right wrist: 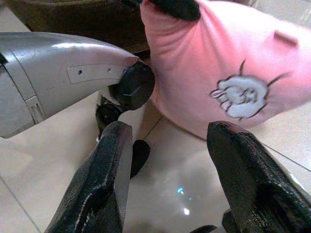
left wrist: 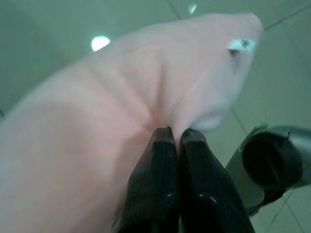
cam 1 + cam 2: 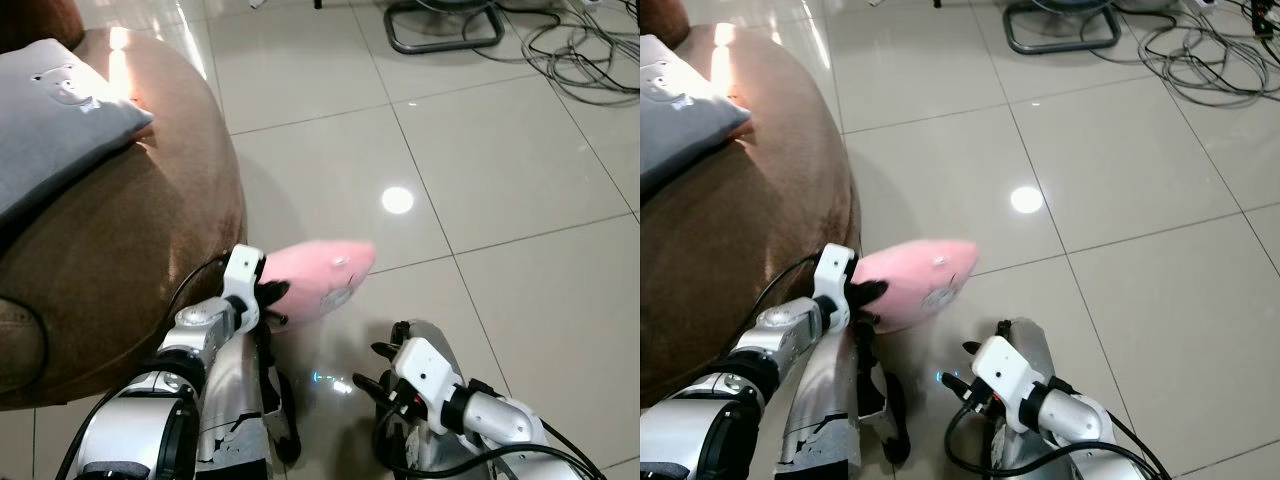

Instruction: Move the pillow to the sofa from floor

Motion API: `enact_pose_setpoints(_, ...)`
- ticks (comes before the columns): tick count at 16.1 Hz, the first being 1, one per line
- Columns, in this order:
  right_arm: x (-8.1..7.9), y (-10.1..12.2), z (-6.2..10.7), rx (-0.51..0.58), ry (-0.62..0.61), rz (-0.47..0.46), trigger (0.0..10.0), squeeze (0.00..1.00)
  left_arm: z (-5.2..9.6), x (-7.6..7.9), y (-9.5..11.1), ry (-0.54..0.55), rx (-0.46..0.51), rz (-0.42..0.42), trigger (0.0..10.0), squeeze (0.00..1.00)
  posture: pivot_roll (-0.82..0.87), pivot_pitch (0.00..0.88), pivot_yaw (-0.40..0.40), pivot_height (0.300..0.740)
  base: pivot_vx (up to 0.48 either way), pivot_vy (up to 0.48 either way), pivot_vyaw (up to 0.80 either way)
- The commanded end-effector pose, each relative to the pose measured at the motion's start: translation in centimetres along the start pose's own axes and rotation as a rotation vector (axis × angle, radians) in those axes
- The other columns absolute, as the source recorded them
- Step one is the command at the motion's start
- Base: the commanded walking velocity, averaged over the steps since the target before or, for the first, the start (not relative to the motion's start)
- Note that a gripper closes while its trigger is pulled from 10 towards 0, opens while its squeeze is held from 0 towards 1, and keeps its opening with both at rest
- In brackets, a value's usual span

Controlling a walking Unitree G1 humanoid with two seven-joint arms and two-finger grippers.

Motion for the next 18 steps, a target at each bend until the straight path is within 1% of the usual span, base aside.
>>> enact_pose_setpoints(1,-0.5,-0.7,0.5,-0.014,-0.003,-0.018,10.0,0.00,0.4,0.0,0.1,-0.030,0.032,0.024,0.0,0.00,-0.12,0.227,0.042,0.577,0.000,0.000,0.00)
enact_pose_setpoints(3,0.2,-0.8,0.9,-0.007,-0.038,-0.026,10.0,0.00,0.5,0.3,0.9,-0.054,0.071,0.030,0.0,0.00,-0.11,0.212,0.049,0.577,0.000,0.000,0.00)
enact_pose_setpoints(4,0.5,-0.9,0.9,-0.006,-0.045,-0.027,10.0,0.00,0.5,0.3,1.3,-0.049,0.092,0.029,0.0,0.00,-0.10,0.200,0.056,0.577,0.000,0.000,0.00)
enact_pose_setpoints(6,0.8,-1.1,1.2,0.000,-0.062,-0.023,10.0,0.00,0.5,0.6,2.6,-0.050,0.152,0.044,0.0,0.00,-0.09,0.184,0.069,0.577,0.000,0.000,0.00)
enact_pose_setpoints(7,0.9,-1.5,1.5,-0.003,-0.080,-0.033,10.0,0.00,0.4,1.2,3.8,-0.068,0.200,0.066,0.0,0.00,-0.09,0.171,0.076,0.577,0.000,0.000,0.00)
enact_pose_setpoints(8,1.1,-2.1,1.6,-0.010,-0.093,-0.044,10.0,0.00,0.3,1.8,4.4,-0.091,0.220,0.078,0.0,0.00,-0.09,0.162,0.081,0.577,0.000,0.000,0.00)
enact_pose_setpoints(9,1.3,-3.5,1.9,-0.029,-0.132,-0.075,10.0,0.00,0.0,3.3,5.1,-0.153,0.238,0.070,0.0,0.00,-0.08,0.139,0.090,0.577,0.000,0.000,0.00)
enact_pose_setpoints(10,1.9,-4.7,2.0,-0.047,-0.190,-0.101,10.0,0.00,-0.1,4.6,5.8,-0.196,0.254,0.058,0.0,0.00,-0.09,0.129,0.095,0.577,0.000,0.000,0.00)
enact_pose_setpoints(11,2.9,-5.7,1.9,-0.066,-0.274,-0.141,10.0,0.00,0.0,5.4,6.5,-0.215,0.274,0.041,0.0,0.00,-0.09,0.116,0.101,0.577,0.000,0.000,0.00)
enact_pose_setpoints(12,3.9,-6.1,1.9,-0.072,-0.367,-0.187,10.0,0.00,0.3,6.3,7.4,-0.238,0.308,0.023,0.0,0.00,-0.09,0.102,0.102,0.577,0.000,0.000,0.00)
enact_pose_setpoints(13,4.3,-6.1,1.9,-0.069,-0.403,-0.201,10.0,0.00,0.6,6.7,7.7,-0.251,0.324,0.019,0.0,0.00,-0.09,0.097,0.101,0.577,0.000,0.000,0.00)
enact_pose_setpoints(14,5.5,-4.7,1.8,-0.006,-0.507,-0.224,10.0,0.00,1.4,7.9,8.8,-0.261,0.385,-0.031,0.0,0.00,-0.09,0.070,0.099,0.577,0.000,0.000,0.00)
enact_pose_setpoints(15,6.9,-3.4,2.2,0.045,-0.611,-0.219,10.0,0.00,2.6,10.0,9.6,-0.320,0.430,-0.054,1.2,0.00,-0.10,0.066,0.103,0.577,0.000,0.000,0.00)
enact_pose_setpoints(16,8.5,-1.6,3.3,0.090,-0.706,-0.201,10.0,0.00,4.1,12.0,10.2,-0.386,0.472,-0.078,10.0,0.00,-0.11,0.063,0.101,0.587,0.000,0.000,0.00)
enact_pose_setpoints(17,9.6,-0.5,4.2,0.110,-0.762,-0.205,10.0,0.00,4.8,12.7,10.3,-0.384,0.497,-0.122,10.0,0.00,-0.10,0.058,0.095,0.597,0.000,0.000,0.00)
enact_pose_setpoints(18,10.1,-0.1,4.4,0.123,-0.784,-0.228,10.0,0.00,4.8,12.5,10.2,-0.341,0.489,-0.157,10.0,0.00,-0.10,0.052,0.094,0.607,0.000,0.000,0.00)
Point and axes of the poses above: a point about 5 cm out from each wrist's last joint towards the gripper, its own z axis pointing back from the gripper into the wrist, its own y axis along the axis of the wrist's last joint, x = y × z, the point moved 6 cm from there along -z, pointing out of the wrist towards the gripper, and after that the axes turned 15 degrees about z, right-handed, at the moved point
